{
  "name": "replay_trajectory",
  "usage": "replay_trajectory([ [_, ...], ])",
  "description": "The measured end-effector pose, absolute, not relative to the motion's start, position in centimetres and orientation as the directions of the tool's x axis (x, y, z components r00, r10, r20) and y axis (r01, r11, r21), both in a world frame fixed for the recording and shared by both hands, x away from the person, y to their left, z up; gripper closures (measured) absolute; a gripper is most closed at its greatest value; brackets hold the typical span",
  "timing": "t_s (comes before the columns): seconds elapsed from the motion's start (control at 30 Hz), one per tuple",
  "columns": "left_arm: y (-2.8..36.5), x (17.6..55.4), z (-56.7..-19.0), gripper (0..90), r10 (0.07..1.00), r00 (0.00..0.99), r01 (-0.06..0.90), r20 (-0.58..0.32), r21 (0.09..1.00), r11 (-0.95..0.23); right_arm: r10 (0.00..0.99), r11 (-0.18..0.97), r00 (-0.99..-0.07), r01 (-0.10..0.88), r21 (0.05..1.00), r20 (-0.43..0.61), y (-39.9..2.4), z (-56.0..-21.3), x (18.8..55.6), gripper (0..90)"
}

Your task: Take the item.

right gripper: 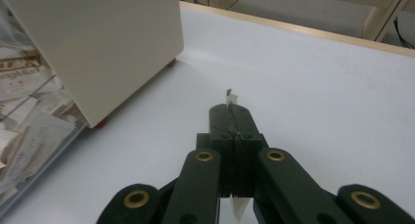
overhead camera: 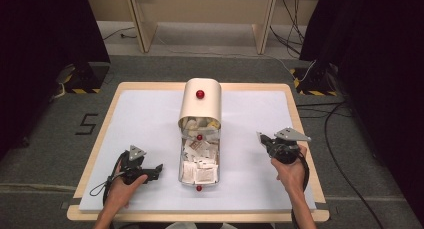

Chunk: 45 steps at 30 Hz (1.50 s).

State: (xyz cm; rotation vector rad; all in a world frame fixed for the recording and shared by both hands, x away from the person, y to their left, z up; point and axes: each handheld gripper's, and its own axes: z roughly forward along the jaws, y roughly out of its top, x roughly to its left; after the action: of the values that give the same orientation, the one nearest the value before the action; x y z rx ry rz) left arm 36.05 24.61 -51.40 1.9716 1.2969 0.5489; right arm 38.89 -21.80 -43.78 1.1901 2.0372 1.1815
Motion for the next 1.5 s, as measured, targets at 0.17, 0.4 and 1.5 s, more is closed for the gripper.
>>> replay_trajectory([
  [0.17, 24.6, 36.1, -51.4, 5.6, 0.913, 0.407, 0.614, -0.029, 0.749, -0.250, 0.877, 0.230, -0.481, 0.450, 0.863, 0.018, -22.1, -44.6, 39.6, 90.0],
  [0.4, 24.6, 36.1, -51.4, 5.6, 0.913, 0.408, 0.614, -0.029, 0.748, -0.251, 0.883, 0.221, -0.469, 0.463, 0.858, 0.026, -22.3, -45.4, 40.2, 90.0],
  [1.5, 24.6, 36.1, -51.4, 5.6, 0.913, 0.407, 0.614, -0.029, 0.749, -0.250, 0.880, 0.235, -0.475, 0.489, 0.840, 0.030, -21.5, -46.6, 41.2, 89.7],
])
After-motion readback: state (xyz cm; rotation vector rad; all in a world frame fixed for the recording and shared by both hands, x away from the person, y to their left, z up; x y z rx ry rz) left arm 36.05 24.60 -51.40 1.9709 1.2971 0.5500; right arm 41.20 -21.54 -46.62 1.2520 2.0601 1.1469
